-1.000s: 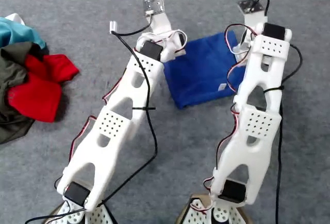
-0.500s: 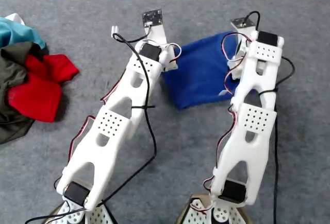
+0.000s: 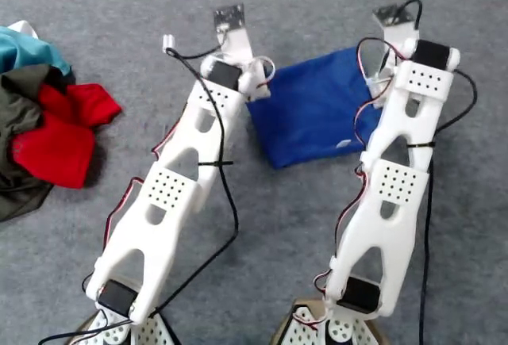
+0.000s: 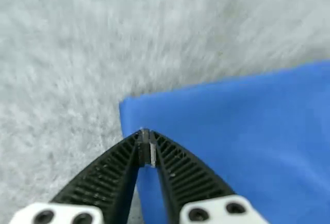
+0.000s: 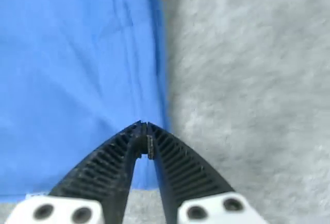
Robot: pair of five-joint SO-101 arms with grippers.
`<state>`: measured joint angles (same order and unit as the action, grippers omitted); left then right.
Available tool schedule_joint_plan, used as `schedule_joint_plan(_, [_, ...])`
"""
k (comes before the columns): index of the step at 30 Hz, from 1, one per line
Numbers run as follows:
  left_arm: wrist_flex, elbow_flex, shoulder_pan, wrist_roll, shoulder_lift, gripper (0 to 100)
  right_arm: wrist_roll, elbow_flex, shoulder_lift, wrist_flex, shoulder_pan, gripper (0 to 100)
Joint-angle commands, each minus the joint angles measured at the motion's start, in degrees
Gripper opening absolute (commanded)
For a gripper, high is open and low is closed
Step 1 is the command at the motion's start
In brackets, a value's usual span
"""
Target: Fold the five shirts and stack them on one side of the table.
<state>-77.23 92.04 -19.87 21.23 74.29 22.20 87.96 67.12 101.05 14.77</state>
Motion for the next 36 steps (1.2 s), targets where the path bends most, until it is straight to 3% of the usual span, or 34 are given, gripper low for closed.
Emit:
schedule_joint_plan(1, [-4.4, 3.4, 0.9, -0.4, -5.9, 2, -0.4, 5.4, -2.6, -1.5, -2.8, 0.3])
schedule_joint_plan(8, [-17.2, 3.4, 0.5, -4.3, -9.2, 2, 0.1, -0.9, 0.4, -17.1, -7.5, 0.5])
schedule_joint_plan(12, [-21.7, 2.8, 1.1, -5.0, -8.3, 2, 6.2, -6.0, 4.1, -27.2, -8.6, 0.5])
schedule_joint_plan(21, [-23.5, 3.8, 4.1, -5.0, 1.8, 2, 6.5, -7.2, 9.7, -37.3, -4.3, 0.5])
schedule_joint_plan(28, [-19.6, 4.0, 5.9, -4.9, 5.1, 2, 6.3, 7.8, 9.7, -25.9, -5.8, 0.5])
schedule_joint_plan(36, [-17.1, 3.9, 7.3, -4.7, 4.8, 2, 5.0, 7.7, -2.6, -9.5, -5.1, 0.5])
